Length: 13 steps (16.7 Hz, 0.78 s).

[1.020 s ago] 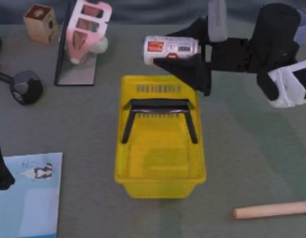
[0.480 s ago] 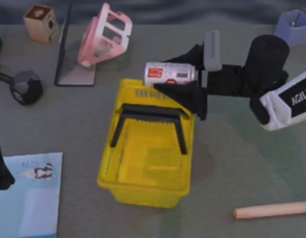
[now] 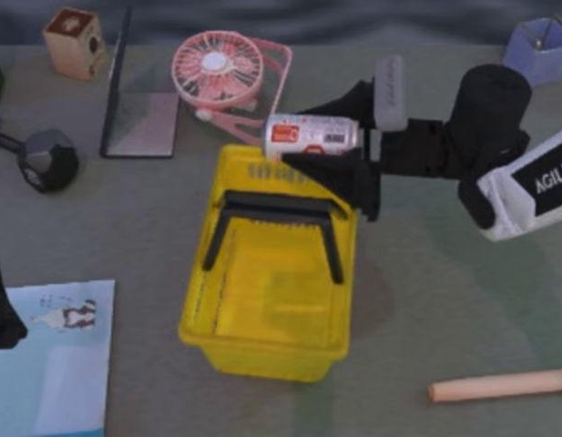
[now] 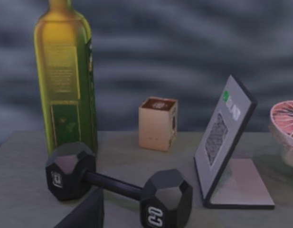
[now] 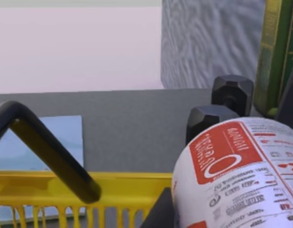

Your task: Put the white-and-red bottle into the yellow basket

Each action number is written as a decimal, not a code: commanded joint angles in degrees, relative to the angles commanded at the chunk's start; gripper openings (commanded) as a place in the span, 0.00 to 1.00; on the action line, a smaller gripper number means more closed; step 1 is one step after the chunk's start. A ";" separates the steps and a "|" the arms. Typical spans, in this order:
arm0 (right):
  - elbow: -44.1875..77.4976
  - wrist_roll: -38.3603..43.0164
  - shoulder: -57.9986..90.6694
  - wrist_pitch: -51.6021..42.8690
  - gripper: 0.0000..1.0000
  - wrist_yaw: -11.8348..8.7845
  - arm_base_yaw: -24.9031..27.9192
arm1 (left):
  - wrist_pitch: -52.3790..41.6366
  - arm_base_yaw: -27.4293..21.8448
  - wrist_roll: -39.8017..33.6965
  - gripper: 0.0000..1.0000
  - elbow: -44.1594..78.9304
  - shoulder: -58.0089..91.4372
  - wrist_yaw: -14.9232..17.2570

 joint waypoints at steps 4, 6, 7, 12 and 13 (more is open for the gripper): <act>0.00 0.00 0.00 0.00 0.90 0.00 0.00 | 0.00 0.00 0.00 1.00 0.00 0.00 0.00; 0.00 0.00 0.00 0.00 1.00 0.00 0.00 | 0.00 0.00 0.00 1.00 0.00 0.00 0.00; 0.00 0.00 0.00 0.00 1.00 0.00 0.00 | 0.00 0.00 0.00 1.00 0.00 0.00 0.00; 0.00 0.00 0.00 0.00 1.00 0.00 0.00 | 0.00 0.00 0.00 1.00 0.00 0.00 0.00; 0.00 0.00 0.00 0.00 1.00 0.00 0.00 | 0.00 0.00 0.00 1.00 0.00 0.00 0.00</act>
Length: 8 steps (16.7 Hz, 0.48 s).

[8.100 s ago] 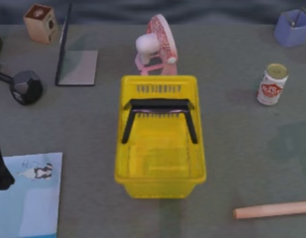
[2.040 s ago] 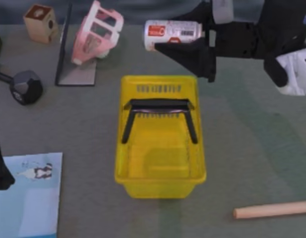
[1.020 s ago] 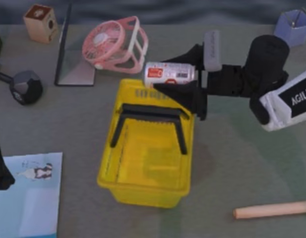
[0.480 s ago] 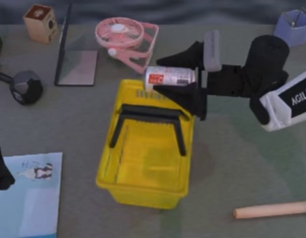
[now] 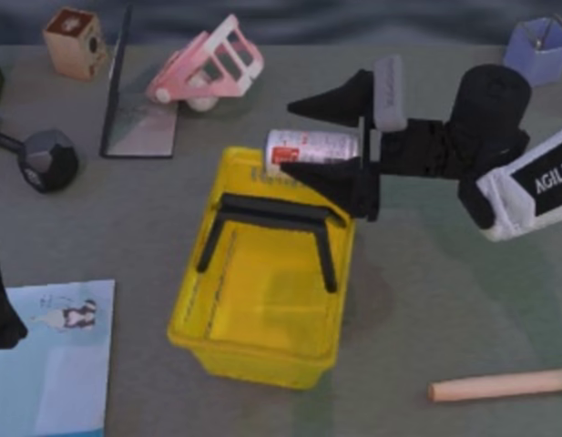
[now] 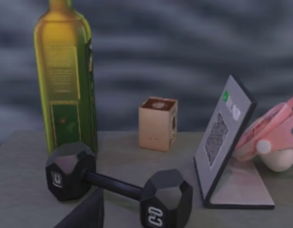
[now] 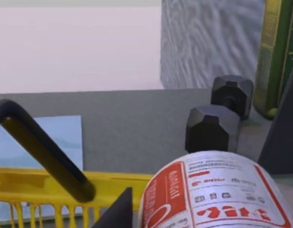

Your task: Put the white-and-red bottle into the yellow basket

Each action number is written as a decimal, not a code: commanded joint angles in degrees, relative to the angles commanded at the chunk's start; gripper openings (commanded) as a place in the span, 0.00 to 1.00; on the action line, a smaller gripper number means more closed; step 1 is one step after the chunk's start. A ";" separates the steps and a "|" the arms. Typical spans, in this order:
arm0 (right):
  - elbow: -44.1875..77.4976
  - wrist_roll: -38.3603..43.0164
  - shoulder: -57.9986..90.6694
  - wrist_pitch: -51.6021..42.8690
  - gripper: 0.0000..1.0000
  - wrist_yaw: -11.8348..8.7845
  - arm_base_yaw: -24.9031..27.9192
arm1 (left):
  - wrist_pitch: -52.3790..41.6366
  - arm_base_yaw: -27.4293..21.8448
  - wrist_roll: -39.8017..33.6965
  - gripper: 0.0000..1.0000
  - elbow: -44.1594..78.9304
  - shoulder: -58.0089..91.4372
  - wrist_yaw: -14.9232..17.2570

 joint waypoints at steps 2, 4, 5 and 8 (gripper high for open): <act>0.10 -0.13 -0.70 -0.39 1.00 0.36 -0.29 | 0.00 0.00 0.00 1.00 0.00 0.00 0.00; -1.43 0.32 -2.36 -1.72 1.00 1.25 -0.57 | -1.18 -0.77 1.00 1.00 1.26 1.51 0.44; -2.91 0.71 -4.04 -2.96 1.00 2.16 -0.86 | -2.42 -1.55 2.04 1.00 2.63 3.13 0.82; -9.29 2.11 -12.14 -8.33 1.00 6.49 -2.29 | -8.19 -4.83 6.74 1.00 9.32 10.71 2.12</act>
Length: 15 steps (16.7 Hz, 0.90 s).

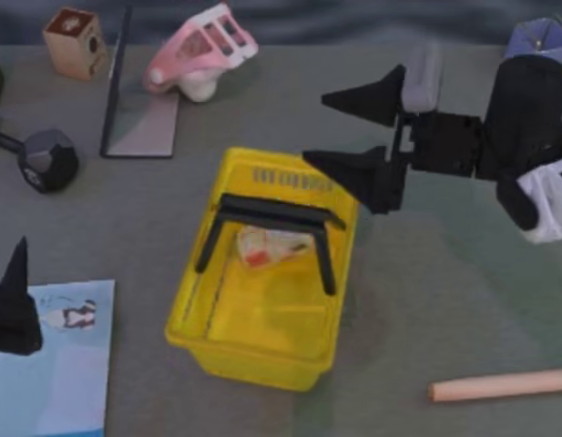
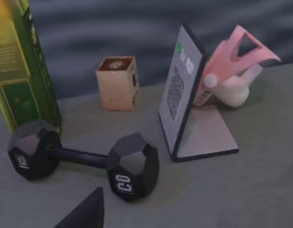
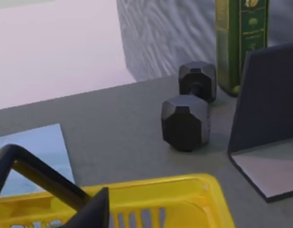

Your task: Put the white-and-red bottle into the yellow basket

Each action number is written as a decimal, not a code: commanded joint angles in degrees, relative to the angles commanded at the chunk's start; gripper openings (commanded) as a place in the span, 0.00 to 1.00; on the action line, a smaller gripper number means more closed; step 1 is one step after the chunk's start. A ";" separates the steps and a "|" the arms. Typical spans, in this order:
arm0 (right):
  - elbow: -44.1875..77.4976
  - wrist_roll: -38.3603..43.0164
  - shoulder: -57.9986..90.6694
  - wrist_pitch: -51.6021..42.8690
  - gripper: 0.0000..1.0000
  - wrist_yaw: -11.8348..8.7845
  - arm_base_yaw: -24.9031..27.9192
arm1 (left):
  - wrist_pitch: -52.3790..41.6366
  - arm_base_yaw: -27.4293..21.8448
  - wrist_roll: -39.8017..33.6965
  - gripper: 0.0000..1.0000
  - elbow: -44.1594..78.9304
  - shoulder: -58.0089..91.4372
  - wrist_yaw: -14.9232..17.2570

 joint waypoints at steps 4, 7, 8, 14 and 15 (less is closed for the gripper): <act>-10.43 1.01 -17.42 -9.01 1.00 8.67 -2.80 | -11.65 -5.87 9.14 1.00 14.54 15.45 1.41; -18.16 0.64 -34.10 -15.87 1.00 16.56 -5.28 | -21.96 -10.81 17.07 1.00 28.12 29.68 2.07; -20.64 0.34 -40.15 -18.15 1.00 19.36 -6.16 | -25.38 -12.44 19.69 1.00 32.76 34.59 2.18; -35.11 -1.96 -77.07 -32.71 1.00 36.35 -11.26 | -46.37 -22.60 35.77 1.00 62.23 66.93 1.63; -37.59 -2.28 -82.81 -35.34 1.00 39.00 -11.99 | -49.66 -24.20 38.28 1.00 66.98 72.31 1.34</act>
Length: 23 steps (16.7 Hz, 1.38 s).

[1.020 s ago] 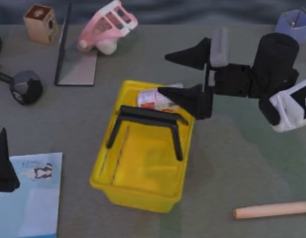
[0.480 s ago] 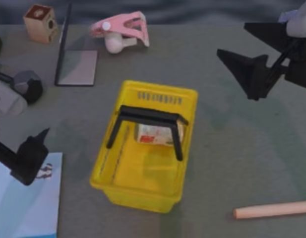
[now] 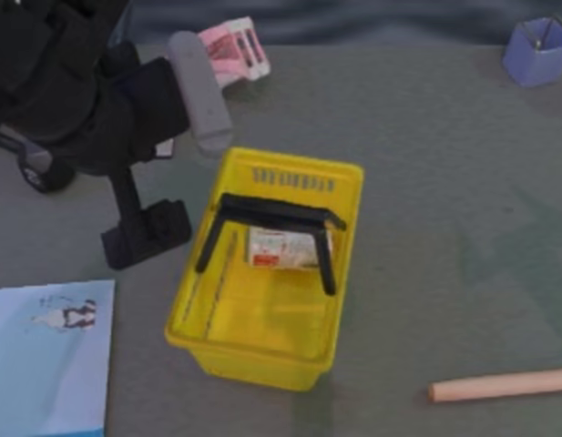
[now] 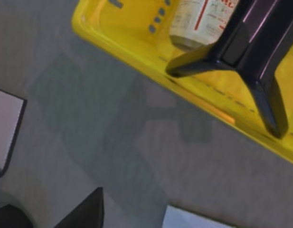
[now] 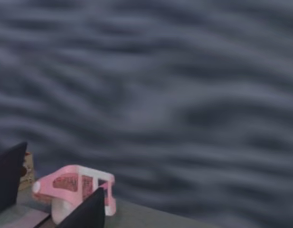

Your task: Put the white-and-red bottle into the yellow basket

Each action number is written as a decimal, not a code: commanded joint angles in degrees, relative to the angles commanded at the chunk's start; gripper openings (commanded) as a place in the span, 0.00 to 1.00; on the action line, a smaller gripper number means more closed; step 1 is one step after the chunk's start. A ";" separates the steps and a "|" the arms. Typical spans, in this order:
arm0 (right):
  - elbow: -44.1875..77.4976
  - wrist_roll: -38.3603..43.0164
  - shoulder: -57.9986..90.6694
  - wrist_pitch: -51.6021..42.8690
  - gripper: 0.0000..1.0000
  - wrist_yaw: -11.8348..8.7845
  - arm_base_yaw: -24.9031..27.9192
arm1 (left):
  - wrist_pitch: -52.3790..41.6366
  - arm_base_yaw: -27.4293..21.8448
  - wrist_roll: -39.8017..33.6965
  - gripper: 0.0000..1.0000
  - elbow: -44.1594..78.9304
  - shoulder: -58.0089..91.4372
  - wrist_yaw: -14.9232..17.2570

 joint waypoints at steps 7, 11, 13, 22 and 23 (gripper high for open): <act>-16.22 -1.26 -31.42 -17.71 1.00 14.26 -3.64 | -17.09 -8.40 13.08 1.00 26.46 29.93 -2.40; -20.96 -1.39 -38.77 -23.20 1.00 17.73 -4.57 | -21.02 -10.38 16.05 1.00 33.00 37.13 -3.28; -21.23 -1.39 -39.16 -23.52 1.00 17.92 -4.63 | -21.26 -10.50 16.23 1.00 33.40 37.56 -3.34; -21.23 -1.39 -39.16 -23.52 1.00 17.92 -4.63 | -16.87 -10.46 16.27 1.00 28.96 37.51 -3.34; -21.23 -1.39 -39.16 -23.52 1.00 17.92 -4.63 | -16.71 -10.46 16.27 1.00 28.80 37.51 -3.34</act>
